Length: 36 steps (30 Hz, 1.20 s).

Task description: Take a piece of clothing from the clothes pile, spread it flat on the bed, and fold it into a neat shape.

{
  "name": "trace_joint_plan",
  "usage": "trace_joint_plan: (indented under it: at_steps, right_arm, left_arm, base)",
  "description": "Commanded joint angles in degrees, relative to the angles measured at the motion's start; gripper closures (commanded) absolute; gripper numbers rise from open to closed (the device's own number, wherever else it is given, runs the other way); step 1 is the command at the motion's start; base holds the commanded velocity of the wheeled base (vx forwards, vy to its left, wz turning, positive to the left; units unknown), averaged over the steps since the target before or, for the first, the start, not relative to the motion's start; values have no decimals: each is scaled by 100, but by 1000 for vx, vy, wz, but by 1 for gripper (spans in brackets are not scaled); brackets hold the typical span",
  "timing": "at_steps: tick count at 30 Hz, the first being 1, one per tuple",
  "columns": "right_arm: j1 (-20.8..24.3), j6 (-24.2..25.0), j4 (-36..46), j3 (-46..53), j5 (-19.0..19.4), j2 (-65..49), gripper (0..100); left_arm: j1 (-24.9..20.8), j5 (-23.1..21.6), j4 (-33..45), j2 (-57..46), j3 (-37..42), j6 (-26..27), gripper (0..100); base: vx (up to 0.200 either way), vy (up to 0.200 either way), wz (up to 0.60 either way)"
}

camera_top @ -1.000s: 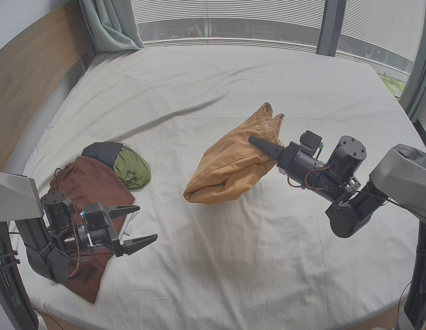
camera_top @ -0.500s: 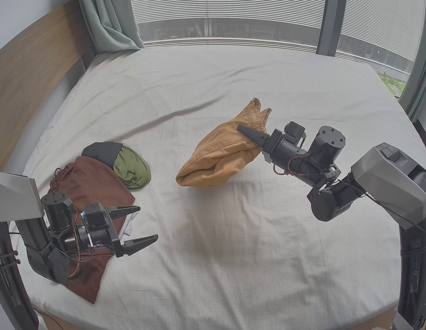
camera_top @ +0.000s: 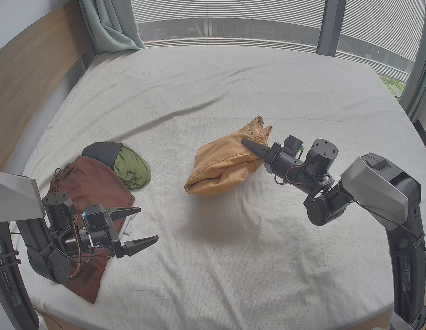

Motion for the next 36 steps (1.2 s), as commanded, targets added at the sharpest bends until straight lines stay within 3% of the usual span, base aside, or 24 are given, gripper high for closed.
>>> trace_joint_plan:
  at_steps: [1, 16, 30, 36]
  right_arm:
    - [-29, -9, -12, 69, -8, 132, 100]
    - [-29, -9, 155, -397, 1, 18, 100]
    - [-64, 9, 1069, -2287, -8, 282, 100]
    - [-134, 17, 1421, -2999, -26, 941, 100]
  left_arm:
    - [-6, 0, -3, 17, -1, 1, 0]
    - [-15, 0, -3, 8, 8, 1, 0]
    - [-42, -9, -3, 96, 43, 1, 0]
    - [-42, -9, -3, 131, 78, 1, 0]
  base:
    - [0, 0, 0]
    - [0, 0, 0]
    - [0, 0, 0]
    - [0, 0, 0]
